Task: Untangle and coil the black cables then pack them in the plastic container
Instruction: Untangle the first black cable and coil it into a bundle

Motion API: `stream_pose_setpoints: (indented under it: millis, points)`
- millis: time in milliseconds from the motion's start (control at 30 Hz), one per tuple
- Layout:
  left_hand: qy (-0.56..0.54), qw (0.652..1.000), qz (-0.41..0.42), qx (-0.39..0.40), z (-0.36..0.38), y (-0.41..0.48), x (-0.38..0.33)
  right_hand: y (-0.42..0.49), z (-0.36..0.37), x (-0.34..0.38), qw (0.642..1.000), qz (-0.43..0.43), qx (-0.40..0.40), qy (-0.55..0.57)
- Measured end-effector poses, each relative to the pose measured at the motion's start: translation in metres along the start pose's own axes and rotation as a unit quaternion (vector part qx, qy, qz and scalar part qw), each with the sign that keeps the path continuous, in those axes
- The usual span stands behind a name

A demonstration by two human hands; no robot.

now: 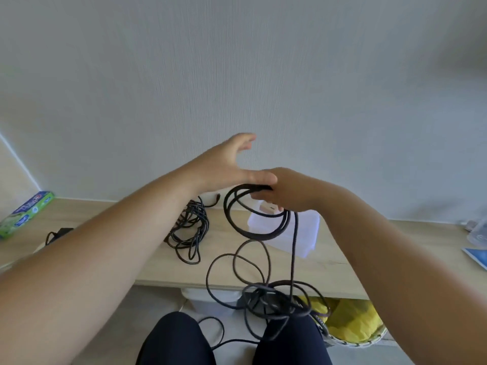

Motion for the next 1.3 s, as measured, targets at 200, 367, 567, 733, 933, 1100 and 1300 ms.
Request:
stream_pose_setpoints:
  millis: [200,367,567,733,933,1100,1300]
  points:
    - [0.084,0.983,0.054,0.155,0.021,0.012,-0.025,0.002,-0.013,0.016,0.997,-0.009,-0.001,-0.074]
    - [0.039,0.979,-0.018,0.200,0.023,0.014,-0.014,-0.009,-0.019,-0.011,0.973,0.008,-0.051,0.223]
    - [0.036,0.972,-0.102,0.208,0.028,0.013,0.005,-0.018,0.012,-0.043,0.848,0.008,-0.059,0.526]
    - [0.078,0.975,-0.123,0.169,0.029,0.014,0.016,-0.021,0.036,-0.058,0.906,0.029,-0.146,0.396]
    - [-0.083,0.978,-0.153,0.118,0.026,0.009,0.035,-0.033,0.072,-0.111,0.956,0.159,-0.133,0.209]
    - [-0.323,0.934,-0.126,0.087,0.038,-0.002,0.044,-0.038,0.123,-0.158,0.965,0.219,-0.057,0.132]
    - [-0.481,0.868,-0.124,-0.014,0.037,-0.015,0.079,-0.049,0.061,-0.164,0.956,0.137,-0.258,0.012]
Point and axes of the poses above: each hand's wrist, its own y-axis towards the middle knuckle, its own z-axis out of the palm, x = y × z, the point moved 6 cm from there along y, towards the middle knuckle, and after that the axes turned 13 degrees about y, right-handed, at the moved point
